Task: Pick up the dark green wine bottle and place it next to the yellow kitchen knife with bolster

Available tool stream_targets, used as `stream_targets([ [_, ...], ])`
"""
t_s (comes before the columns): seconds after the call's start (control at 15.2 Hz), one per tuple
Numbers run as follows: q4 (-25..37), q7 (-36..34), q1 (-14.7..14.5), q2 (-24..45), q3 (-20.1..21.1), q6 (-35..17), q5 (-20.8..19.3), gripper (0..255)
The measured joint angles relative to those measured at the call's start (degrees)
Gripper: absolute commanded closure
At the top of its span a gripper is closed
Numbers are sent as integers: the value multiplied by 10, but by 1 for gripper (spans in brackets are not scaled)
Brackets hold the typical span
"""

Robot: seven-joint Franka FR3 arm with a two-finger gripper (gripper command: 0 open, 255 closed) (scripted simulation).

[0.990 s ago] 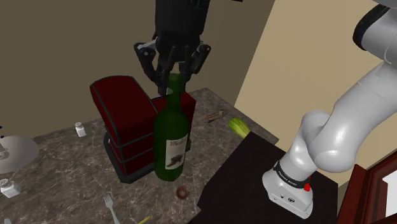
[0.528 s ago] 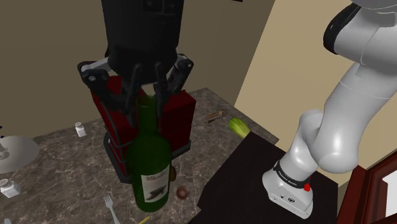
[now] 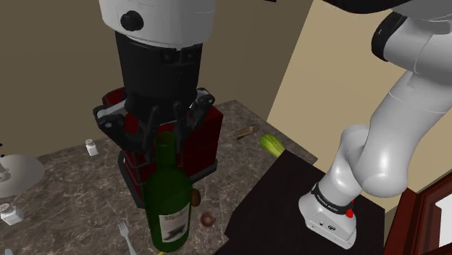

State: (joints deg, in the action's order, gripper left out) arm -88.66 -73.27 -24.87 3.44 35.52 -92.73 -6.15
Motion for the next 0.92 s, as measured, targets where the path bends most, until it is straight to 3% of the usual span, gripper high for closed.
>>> stream_targets([
  [0.92,-127,-1,6,-18,-4,-113,9,255],
])
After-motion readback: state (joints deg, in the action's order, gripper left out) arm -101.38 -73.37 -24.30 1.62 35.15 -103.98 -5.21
